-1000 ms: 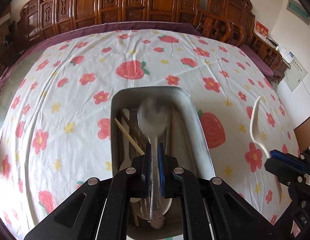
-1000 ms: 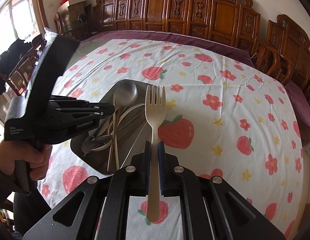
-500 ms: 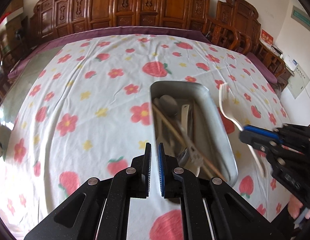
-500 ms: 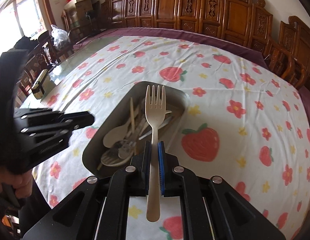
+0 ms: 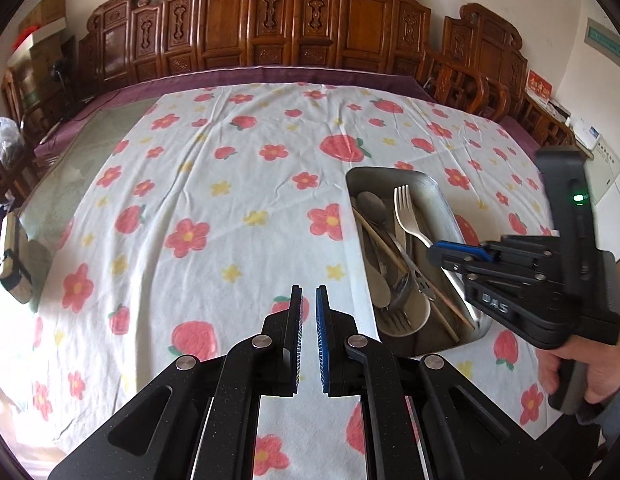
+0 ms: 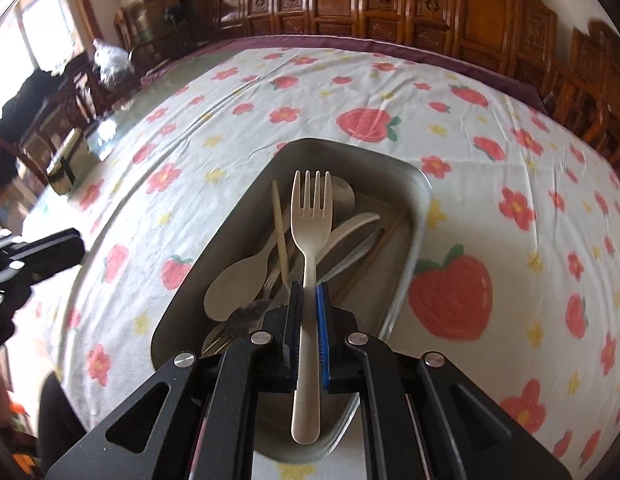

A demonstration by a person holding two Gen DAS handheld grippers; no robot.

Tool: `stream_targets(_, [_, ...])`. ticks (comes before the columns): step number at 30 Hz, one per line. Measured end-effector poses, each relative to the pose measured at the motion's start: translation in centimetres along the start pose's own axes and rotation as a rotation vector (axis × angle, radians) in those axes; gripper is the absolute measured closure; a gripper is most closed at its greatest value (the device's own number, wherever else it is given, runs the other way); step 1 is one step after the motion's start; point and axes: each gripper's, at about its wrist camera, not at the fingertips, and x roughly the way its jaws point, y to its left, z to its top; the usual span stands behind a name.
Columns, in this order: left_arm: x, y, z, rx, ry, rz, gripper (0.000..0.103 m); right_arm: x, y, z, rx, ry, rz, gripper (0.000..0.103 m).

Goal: Organize utensils
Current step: 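Lower the cream plastic fork into the tray and open the right tool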

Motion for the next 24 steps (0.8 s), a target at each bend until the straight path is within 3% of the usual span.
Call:
stream_targets(15, [-1.2,-0.5,0.1,0.013,-0.042,-0.021,0.090,-1.0,-0.9,1.5,0.030,-0.039,0.001,0.094])
stream_targets(19, [-1.8,-1.1,0.4,0.016,-0.054,-0.022,0.090,-1.8,-1.1,1.2,0.034,-0.058,0.008,0.082])
stream_targets(24, [-2.8,-2.1,0.6,0.030,-0.070,-0.017,0.090,-3.1,-1.8,0.8,0.049,-0.076,0.018,0.082])
